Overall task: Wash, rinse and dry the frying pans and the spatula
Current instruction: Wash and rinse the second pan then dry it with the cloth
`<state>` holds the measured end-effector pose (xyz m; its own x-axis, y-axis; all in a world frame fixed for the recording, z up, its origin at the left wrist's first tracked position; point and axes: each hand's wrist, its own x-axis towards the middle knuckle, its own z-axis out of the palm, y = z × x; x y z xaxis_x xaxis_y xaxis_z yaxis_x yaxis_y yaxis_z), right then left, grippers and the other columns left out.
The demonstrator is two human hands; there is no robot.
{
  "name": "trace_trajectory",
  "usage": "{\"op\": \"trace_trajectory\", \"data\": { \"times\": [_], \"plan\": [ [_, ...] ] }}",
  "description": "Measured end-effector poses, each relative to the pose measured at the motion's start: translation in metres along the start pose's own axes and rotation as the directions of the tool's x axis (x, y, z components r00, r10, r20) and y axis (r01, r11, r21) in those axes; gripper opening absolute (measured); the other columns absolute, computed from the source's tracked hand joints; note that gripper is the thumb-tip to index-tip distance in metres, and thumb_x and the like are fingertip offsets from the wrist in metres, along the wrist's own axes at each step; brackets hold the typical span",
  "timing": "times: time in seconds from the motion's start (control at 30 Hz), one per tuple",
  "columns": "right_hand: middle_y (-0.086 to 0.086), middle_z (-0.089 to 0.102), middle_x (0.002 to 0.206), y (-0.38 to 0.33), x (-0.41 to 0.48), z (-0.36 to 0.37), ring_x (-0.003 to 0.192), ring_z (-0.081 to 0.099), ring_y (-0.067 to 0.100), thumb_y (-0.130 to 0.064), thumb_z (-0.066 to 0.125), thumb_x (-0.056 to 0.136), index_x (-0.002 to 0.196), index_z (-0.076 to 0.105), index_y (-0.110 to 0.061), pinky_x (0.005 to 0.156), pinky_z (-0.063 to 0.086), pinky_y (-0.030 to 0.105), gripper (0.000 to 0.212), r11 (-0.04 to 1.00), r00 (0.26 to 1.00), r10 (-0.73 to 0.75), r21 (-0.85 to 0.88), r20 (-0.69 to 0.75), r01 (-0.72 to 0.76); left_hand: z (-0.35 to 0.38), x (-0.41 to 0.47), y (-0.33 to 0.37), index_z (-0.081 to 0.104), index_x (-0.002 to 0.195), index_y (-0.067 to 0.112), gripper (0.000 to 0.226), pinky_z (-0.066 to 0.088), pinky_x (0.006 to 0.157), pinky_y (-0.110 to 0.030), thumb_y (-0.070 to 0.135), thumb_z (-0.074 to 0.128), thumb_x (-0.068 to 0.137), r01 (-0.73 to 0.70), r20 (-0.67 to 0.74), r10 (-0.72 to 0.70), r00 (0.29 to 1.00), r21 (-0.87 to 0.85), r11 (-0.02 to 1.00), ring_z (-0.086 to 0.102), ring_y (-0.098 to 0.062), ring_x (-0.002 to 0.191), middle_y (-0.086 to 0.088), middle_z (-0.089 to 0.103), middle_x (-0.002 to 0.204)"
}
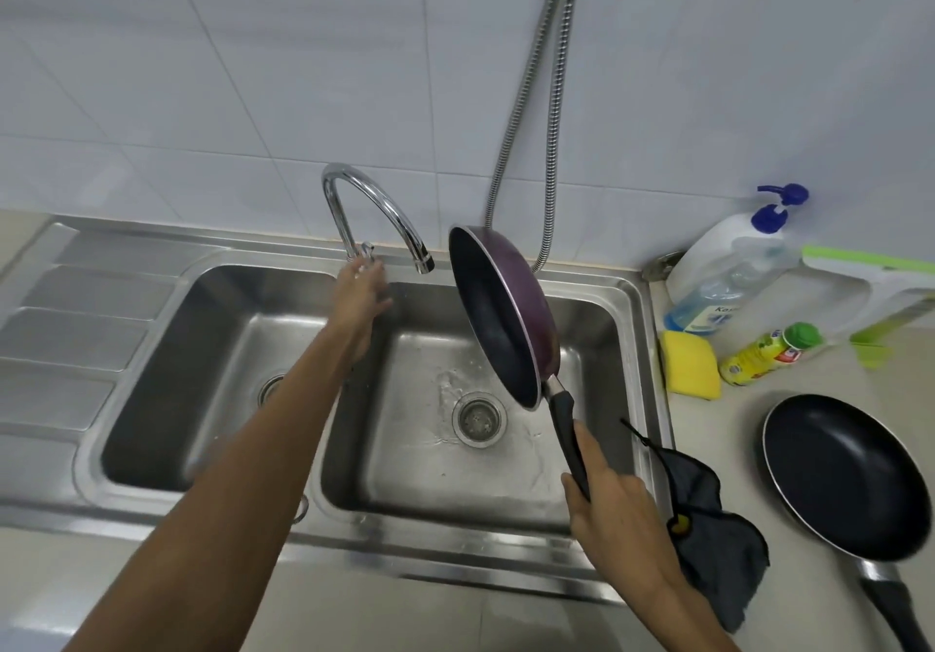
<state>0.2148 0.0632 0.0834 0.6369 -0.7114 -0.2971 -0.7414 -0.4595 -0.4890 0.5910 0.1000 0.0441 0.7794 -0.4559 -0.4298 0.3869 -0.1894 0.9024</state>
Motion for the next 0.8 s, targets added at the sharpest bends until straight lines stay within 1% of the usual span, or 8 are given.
{"op": "trace_trajectory", "data": {
  "times": [0.07,0.17,0.3,0.4,0.5,0.6,0.7,0.8],
  "plan": [
    [-0.003,0.056,0.067,-0.001,-0.002,0.0,0.056,0.048,0.016,-0.029,0.056,0.101,0.159,0.019,-0.034,0.057,0.039,0.031,0.069,0.999,1.0,-0.011,0.033,0.002,0.01,0.005,-0.029,-0.033,0.053,0.132,0.005,0.034,0.052,0.072,-0.03,0.018,0.054,0.1,0.044,-0.008,-0.044,0.999,0.075,0.996,0.062,-0.019,0.102,-0.008,0.064,0.113],
    [0.001,0.067,0.08,0.0,-0.006,0.004,0.066,0.062,0.022,-0.029,0.058,0.1,0.157,0.023,-0.038,0.061,0.049,0.033,0.068,0.992,1.0,-0.027,0.124,0.002,0.027,0.023,-0.091,-0.078,0.061,0.115,0.008,0.018,0.053,0.079,-0.037,0.014,0.049,0.102,0.219,0.059,-0.236,0.97,0.214,0.952,0.066,-0.025,0.106,-0.013,0.068,0.12],
    [-0.005,0.071,0.09,-0.002,-0.008,0.01,0.081,0.068,0.019,-0.031,0.059,0.1,0.149,0.038,-0.044,0.073,0.054,0.033,0.056,0.969,1.0,0.013,0.247,-0.002,-0.012,0.056,-0.172,-0.106,0.067,0.122,0.013,0.043,0.052,0.099,-0.043,0.048,0.055,0.099,0.38,0.376,-0.458,0.806,0.266,0.886,0.072,-0.019,0.105,-0.001,0.077,0.109],
    [-0.005,0.065,0.072,-0.011,-0.016,0.016,0.057,0.063,0.013,-0.044,0.043,0.105,0.13,0.056,-0.042,0.055,0.054,0.031,0.028,0.924,1.0,0.021,0.382,0.007,-0.022,0.085,-0.203,-0.117,0.069,0.118,0.009,0.075,0.055,0.083,-0.034,0.075,0.056,0.085,0.506,0.522,-0.475,0.708,0.093,0.857,0.072,-0.02,0.096,-0.004,0.076,0.109],
    [0.0,0.064,0.065,-0.019,-0.021,0.027,0.051,0.062,0.016,-0.048,0.029,0.107,0.1,0.062,-0.027,0.055,0.058,0.037,0.039,0.886,0.994,0.104,0.451,0.028,-0.106,0.105,-0.222,-0.111,0.072,0.107,0.013,0.078,0.049,0.06,-0.026,0.079,0.072,0.065,0.64,0.542,-0.542,0.642,0.01,0.768,0.066,-0.015,0.07,-0.006,0.074,0.096],
    [0.003,0.066,0.067,-0.02,-0.027,0.034,0.06,0.068,0.02,-0.045,0.028,0.108,0.096,0.065,-0.014,0.059,0.057,0.031,0.049,0.893,0.991,0.131,0.432,0.012,-0.123,0.113,-0.231,-0.113,0.072,0.119,0.012,0.06,0.057,0.084,-0.028,0.057,0.076,0.08,0.673,0.473,-0.554,0.685,-0.121,0.729,0.072,-0.012,0.101,0.001,0.077,0.113],
    [0.01,0.068,0.058,-0.017,-0.032,0.031,0.05,0.067,0.02,-0.044,0.03,0.109,0.083,0.068,-0.012,0.047,0.051,0.027,0.056,0.863,0.992,0.119,0.489,0.049,-0.128,0.114,-0.239,-0.114,0.075,0.112,0.005,0.041,0.059,0.072,-0.024,0.038,0.074,0.089,0.615,0.382,-0.509,0.771,-0.24,0.751,0.073,-0.013,0.098,-0.003,0.078,0.108],
    [0.009,0.075,0.081,-0.004,-0.034,0.027,0.073,0.071,0.02,-0.046,0.033,0.108,0.092,0.072,-0.016,0.067,0.057,0.033,0.051,0.92,0.998,0.057,0.386,0.025,-0.063,0.114,-0.247,-0.122,0.077,0.097,0.007,0.019,0.058,0.07,-0.024,0.024,0.069,0.093,0.604,0.387,-0.492,0.78,-0.261,0.753,0.074,-0.012,0.084,-0.004,0.079,0.095]
  ]
}}
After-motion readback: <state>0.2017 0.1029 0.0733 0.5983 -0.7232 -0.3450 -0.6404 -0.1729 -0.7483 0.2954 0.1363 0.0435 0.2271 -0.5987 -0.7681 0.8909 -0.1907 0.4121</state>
